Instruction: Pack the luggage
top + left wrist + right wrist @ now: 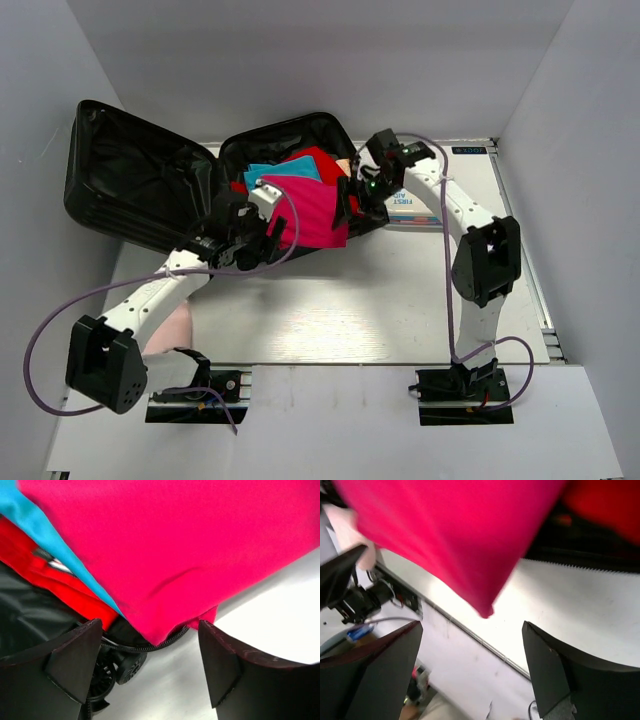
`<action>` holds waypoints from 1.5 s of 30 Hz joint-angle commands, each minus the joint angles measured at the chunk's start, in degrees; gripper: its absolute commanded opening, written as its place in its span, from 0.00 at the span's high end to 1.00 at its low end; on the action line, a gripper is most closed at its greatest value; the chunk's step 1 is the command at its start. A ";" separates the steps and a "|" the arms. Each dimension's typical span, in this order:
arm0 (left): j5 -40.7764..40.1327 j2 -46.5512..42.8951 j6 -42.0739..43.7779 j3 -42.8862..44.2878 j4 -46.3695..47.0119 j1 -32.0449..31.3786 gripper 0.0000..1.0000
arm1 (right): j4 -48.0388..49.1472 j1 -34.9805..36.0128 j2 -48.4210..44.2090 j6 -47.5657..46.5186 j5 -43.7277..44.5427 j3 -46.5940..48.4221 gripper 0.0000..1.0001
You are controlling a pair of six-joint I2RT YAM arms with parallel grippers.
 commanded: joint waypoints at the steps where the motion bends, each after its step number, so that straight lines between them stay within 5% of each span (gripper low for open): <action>1: 0.41 0.35 -3.33 6.87 -3.16 1.96 0.12 | -1.10 -0.70 -1.34 -2.66 3.13 8.59 0.13; 8: 1.19 16.06 -14.40 30.58 -14.57 8.20 0.03 | 0.92 -1.93 6.20 2.78 6.30 18.89 0.15; 19: 10.07 32.61 -18.98 40.28 -15.46 10.05 0.08 | 3.91 -3.07 14.57 5.43 4.64 20.22 0.24; 24: 12.88 34.29 -21.97 40.73 -12.66 10.14 0.38 | 12.59 -2.99 14.49 7.27 1.12 17.85 0.55; 31: 13.76 31.04 -23.73 36.77 -6.68 10.14 0.75 | 17.09 -3.07 15.71 9.20 -6.27 17.40 0.72; 33: 13.68 30.33 -23.64 35.99 -5.45 10.23 0.89 | 18.06 -3.16 16.07 9.64 -9.06 17.49 0.85; 34: 13.50 30.16 -23.64 35.90 -4.75 10.40 0.93 | 19.81 -3.25 16.50 10.17 -9.61 17.49 1.00; 35: 13.59 29.89 -23.64 35.81 -4.48 10.75 1.00 | 20.17 -3.16 16.59 10.17 -10.92 17.84 1.00; 45: 14.65 29.45 -24.78 34.40 4.05 14.71 1.00 | 33.26 -3.08 18.96 9.82 -8.65 24.60 1.00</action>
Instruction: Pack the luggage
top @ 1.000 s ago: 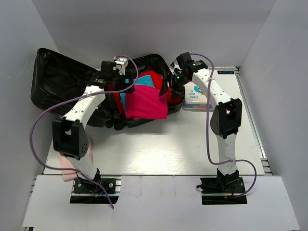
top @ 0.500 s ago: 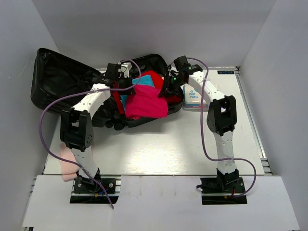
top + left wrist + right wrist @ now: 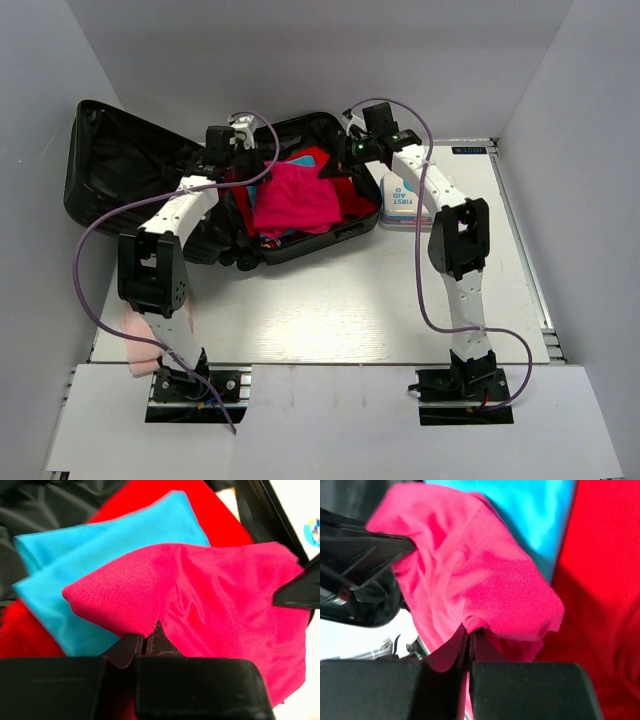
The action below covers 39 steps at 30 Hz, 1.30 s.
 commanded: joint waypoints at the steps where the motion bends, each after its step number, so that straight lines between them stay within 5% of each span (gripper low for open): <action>1: 1.09 -3.97 -1.50 -2.10 5.12 1.88 1.00 | 8.72 0.14 1.61 -0.21 -1.26 4.32 1.00; 10: -4.70 -7.39 -4.33 -14.14 10.83 3.81 1.00 | 9.61 -0.39 9.53 -3.20 0.50 9.25 1.00; 11: -4.88 -7.39 -4.41 -14.58 11.01 3.73 0.96 | 9.43 -0.56 9.61 -3.37 0.24 8.99 0.94; 12: -5.06 -7.57 -3.89 -14.59 10.49 3.81 0.87 | 9.26 -0.30 9.44 -4.77 0.06 8.64 0.69; 13: -4.71 -7.48 -3.54 -14.33 9.96 3.82 0.69 | 8.65 -0.30 9.27 -5.13 0.15 8.55 0.61; 15: -3.75 -7.66 -3.18 -13.80 9.25 3.73 0.66 | 8.55 -0.30 8.39 -5.66 0.50 8.55 0.42; 19: -3.39 -9.85 -3.18 -10.82 7.84 3.73 0.48 | 6.98 -0.39 3.92 -8.03 5.67 8.37 0.26; 20: -3.39 -10.29 -3.18 -9.85 7.50 3.73 0.17 | 6.54 -0.48 2.25 -8.82 7.95 8.02 0.26; 21: -4.26 -11.08 -2.92 -8.36 5.23 3.55 0.06 | 5.83 -0.39 1.62 -10.04 8.32 7.93 0.22; 25: -8.39 -12.58 0.77 -2.38 -3.22 0.67 0.00 | 1.89 -0.13 -3.03 -10.84 11.39 4.52 0.10; 28: -15.15 -14.77 3.67 -1.66 -6.21 -1.88 0.00 | 0.91 0.14 -6.72 -11.20 12.28 0.74 0.10; 30: -15.95 -16.71 3.76 -3.15 -7.01 -2.42 0.00 | 0.64 0.40 -7.70 -10.85 9.83 -1.54 0.20; 31: -15.26 -17.32 3.68 -3.51 -6.66 -3.03 0.00 | 0.82 0.49 -7.44 -10.58 8.34 -1.56 0.26; 32: -14.73 -17.41 3.76 -4.47 -6.48 -3.21 0.00 | 0.30 1.19 -7.09 -10.41 7.71 -1.56 0.43; 35: -12.62 -16.62 3.23 -6.93 -5.26 -4.62 0.15 | 0.38 2.77 -5.59 -9.62 4.63 -1.30 0.69; 36: -11.92 -15.84 2.54 -9.20 -4.56 -4.97 0.27 | 0.55 3.30 -4.11 -9.70 4.37 -0.86 0.69; 39: -10.16 -14.43 -0.27 -11.50 -1.92 -5.33 0.33 | 0.56 4.27 -0.85 -9.35 3.22 0.46 0.69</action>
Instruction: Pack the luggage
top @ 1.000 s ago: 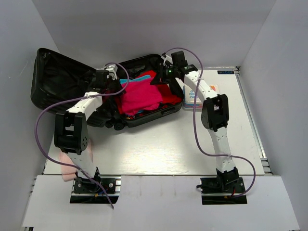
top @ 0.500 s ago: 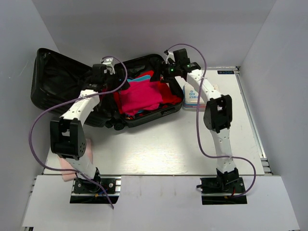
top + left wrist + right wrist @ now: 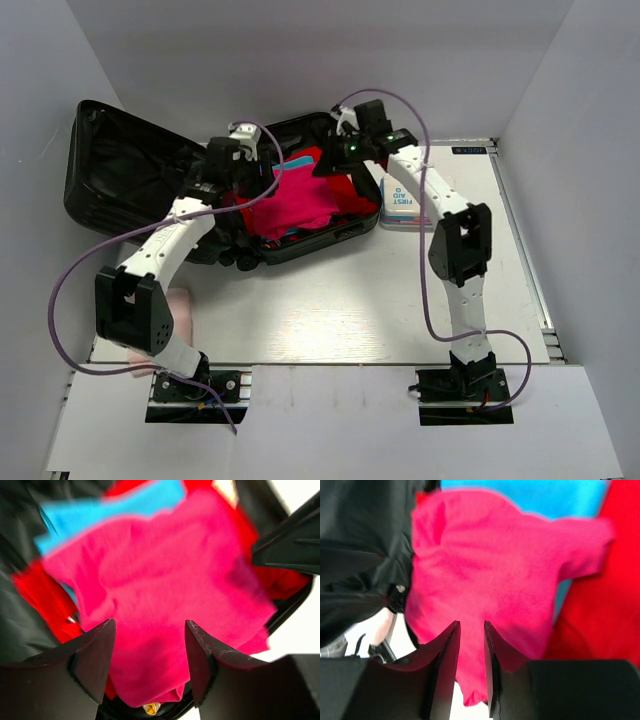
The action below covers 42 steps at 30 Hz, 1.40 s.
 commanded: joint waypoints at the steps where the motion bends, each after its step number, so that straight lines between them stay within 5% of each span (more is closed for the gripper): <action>1: 1.58 1.75 -2.64 -4.14 0.54 -0.41 0.33 | -0.84 1.60 4.16 0.50 -2.42 0.64 0.69; 7: -1.50 1.76 -3.70 -8.72 -0.43 -0.32 0.33 | -1.72 1.34 8.38 -0.28 -1.80 2.48 0.66; 12: -2.20 0.08 -0.36 -2.58 -4.20 -0.23 0.29 | -2.16 1.52 4.27 -2.48 -0.48 4.86 0.62; 15: -0.80 -3.51 1.84 2.08 -8.23 -0.41 0.17 | -0.76 1.16 -0.13 -2.75 1.70 4.33 0.52; 18: -0.26 -9.03 3.07 3.32 -11.49 -0.93 0.01 | -2.51 1.08 -5.67 -3.89 4.42 1.71 0.30; 21: -5.67 -14.41 1.24 1.93 -26.13 -1.28 0.01 | -4.45 1.08 -14.18 -4.50 7.33 -9.59 0.10; 26: -14.77 -29.10 -5.88 -15.97 -36.01 -4.53 0.01 | 1.00 0.99 -31.34 -1.43 12.96 -38.77 0.10; 29: -25.26 -36.30 -14.84 -24.34 -41.96 -5.15 0.01 | 0.74 1.16 -40.03 -1.25 15.32 -47.74 0.10; 35: -43.28 -36.40 -28.11 -32.54 -56.92 -5.59 0.01 | -2.51 1.16 -52.07 -0.81 16.66 -58.59 0.10; 42: -48.95 -32.71 -36.20 -35.17 -57.12 -2.17 0.08 | -2.07 1.43 -54.28 -1.51 16.66 -58.60 0.10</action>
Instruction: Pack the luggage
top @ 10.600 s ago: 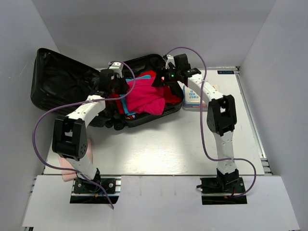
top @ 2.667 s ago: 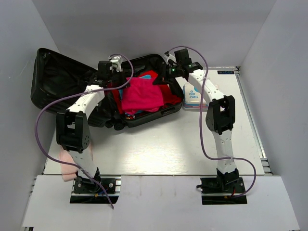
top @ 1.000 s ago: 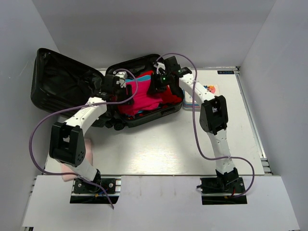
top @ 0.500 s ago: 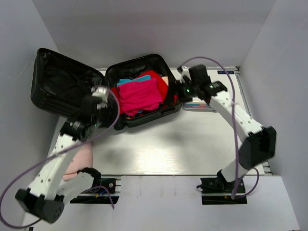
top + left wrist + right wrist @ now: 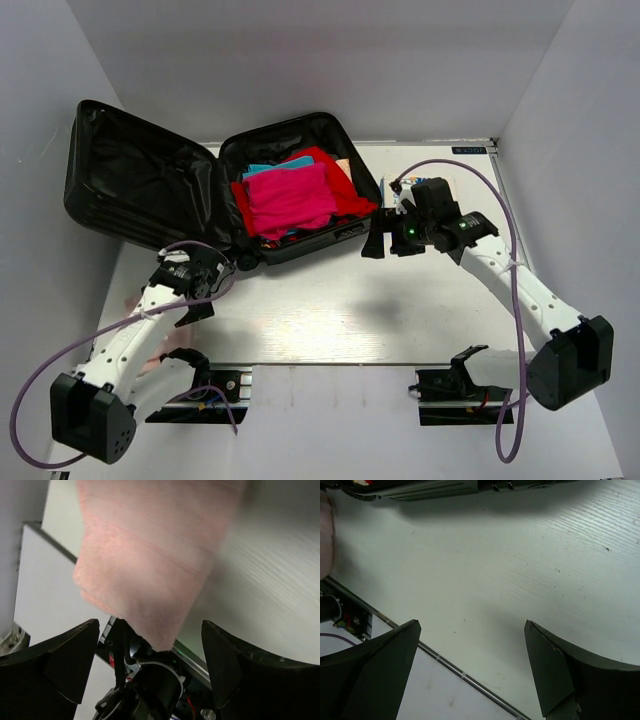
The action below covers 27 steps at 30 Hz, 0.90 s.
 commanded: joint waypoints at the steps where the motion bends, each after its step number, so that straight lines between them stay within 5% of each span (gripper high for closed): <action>1: -7.14 2.20 -7.28 -0.97 -0.20 2.73 0.08 | 0.83 0.40 0.03 -0.40 0.79 1.81 0.10; 13: 0.93 10.91 -9.48 -12.22 14.84 6.34 0.10 | -0.14 0.40 -0.05 -1.80 3.07 2.78 0.10; 16: 5.68 12.66 -8.42 -14.07 18.55 6.34 0.24 | -0.31 0.40 -0.31 -2.07 3.95 2.61 0.10; 17: 5.51 13.45 -9.38 -13.98 18.46 5.99 0.40 | -0.14 0.31 -0.49 -2.16 3.95 2.52 0.10; 22: 5.42 12.76 -10.71 -13.81 17.94 -0.94 0.91 | -0.14 0.40 -1.63 -2.60 4.83 2.34 0.10; 24: 5.42 11.45 -11.76 -13.20 17.67 -6.20 1.00 | -0.05 0.31 -2.42 -2.86 4.92 2.08 0.10; 27: 7.88 10.04 -12.20 -11.53 19.33 -14.21 1.00 | 0.39 0.31 -3.30 -2.77 5.10 1.20 0.10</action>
